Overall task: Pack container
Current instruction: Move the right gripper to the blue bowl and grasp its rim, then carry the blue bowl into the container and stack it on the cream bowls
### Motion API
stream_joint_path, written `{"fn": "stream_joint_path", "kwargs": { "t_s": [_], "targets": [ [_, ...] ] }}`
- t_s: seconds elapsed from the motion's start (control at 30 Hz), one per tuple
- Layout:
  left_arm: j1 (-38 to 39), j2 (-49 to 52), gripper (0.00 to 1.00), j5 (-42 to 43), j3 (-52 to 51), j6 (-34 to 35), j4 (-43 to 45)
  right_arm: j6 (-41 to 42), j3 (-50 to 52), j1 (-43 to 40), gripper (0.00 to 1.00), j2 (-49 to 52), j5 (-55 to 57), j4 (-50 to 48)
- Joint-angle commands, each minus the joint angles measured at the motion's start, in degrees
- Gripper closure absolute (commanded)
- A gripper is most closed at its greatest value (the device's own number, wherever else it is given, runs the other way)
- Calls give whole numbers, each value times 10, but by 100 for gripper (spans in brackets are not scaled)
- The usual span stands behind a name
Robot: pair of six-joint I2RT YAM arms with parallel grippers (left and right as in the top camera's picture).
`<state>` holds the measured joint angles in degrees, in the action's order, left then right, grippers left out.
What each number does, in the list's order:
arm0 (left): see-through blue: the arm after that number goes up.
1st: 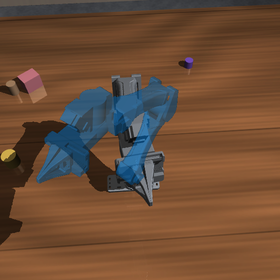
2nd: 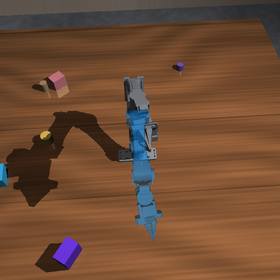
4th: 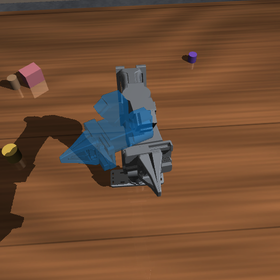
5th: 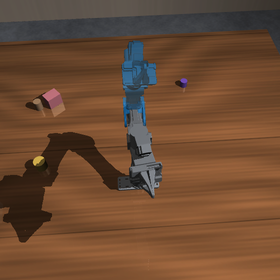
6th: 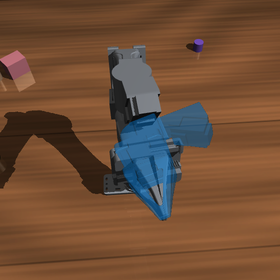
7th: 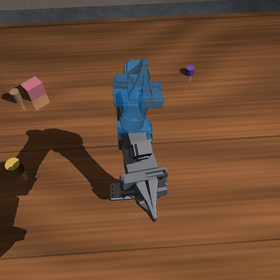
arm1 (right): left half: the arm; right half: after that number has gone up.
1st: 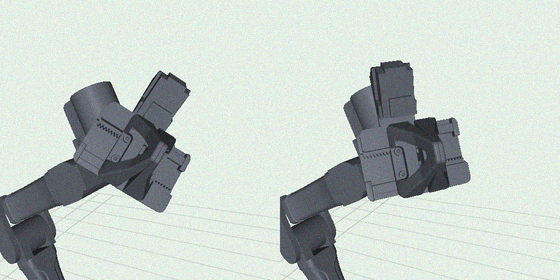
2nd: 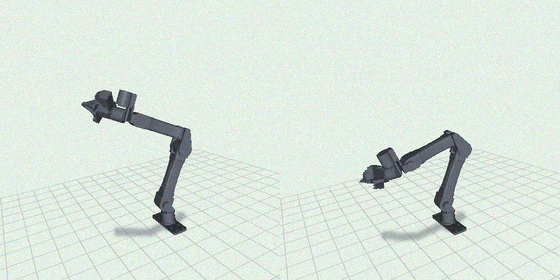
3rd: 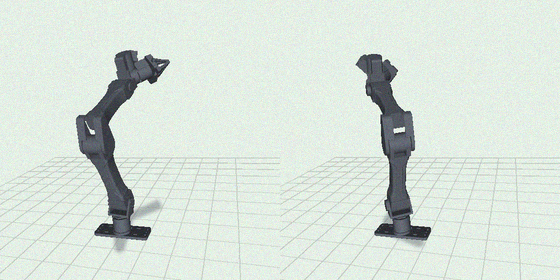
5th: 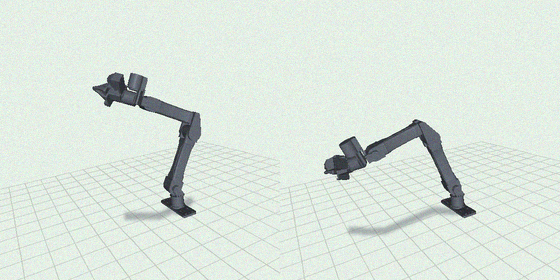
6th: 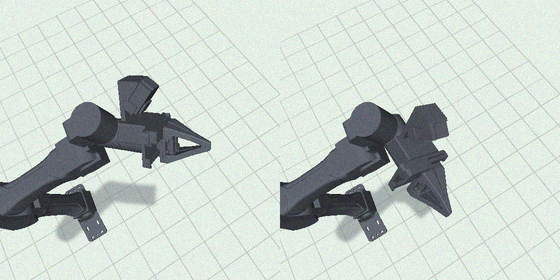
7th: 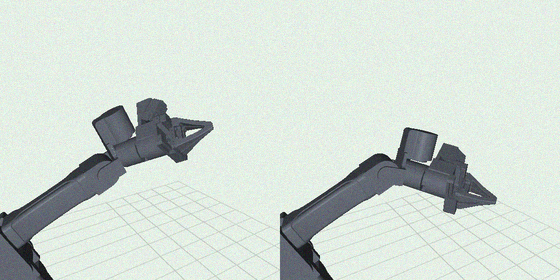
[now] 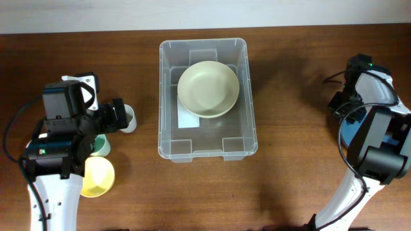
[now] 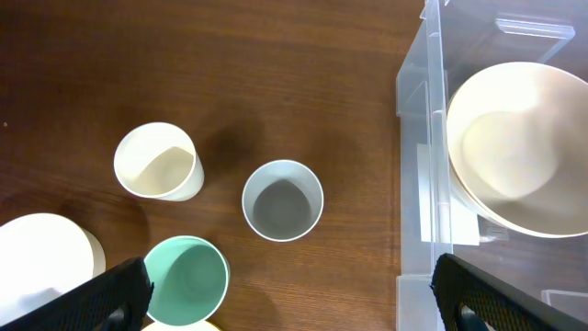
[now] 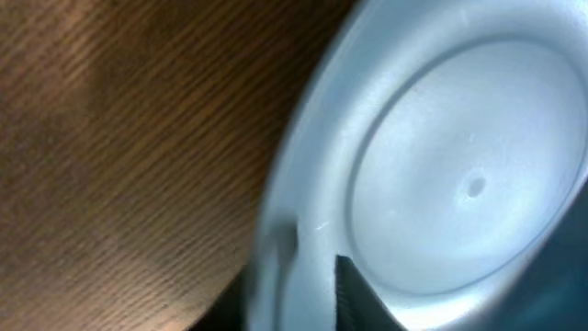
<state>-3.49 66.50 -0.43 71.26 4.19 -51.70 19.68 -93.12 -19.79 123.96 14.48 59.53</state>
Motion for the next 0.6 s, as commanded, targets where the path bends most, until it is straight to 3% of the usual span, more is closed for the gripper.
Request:
{"fn": "stream_joint_path", "kwargs": {
  "t_s": [0.0,0.17,0.4,0.57],
  "targets": [
    [0,2,1,7,10,5,-2,7,3,-3,84,2,12,0],
    [0,2,1,7,10,5,-2,7,3,-3,96,2,12,0],
    [0,2,1,7,10,5,-2,1,3,2,96,1,6,-3],
    [0,2,0,6,10,5,-2,-64,-15,27,96,-28,-14,-6]
  ]
}}
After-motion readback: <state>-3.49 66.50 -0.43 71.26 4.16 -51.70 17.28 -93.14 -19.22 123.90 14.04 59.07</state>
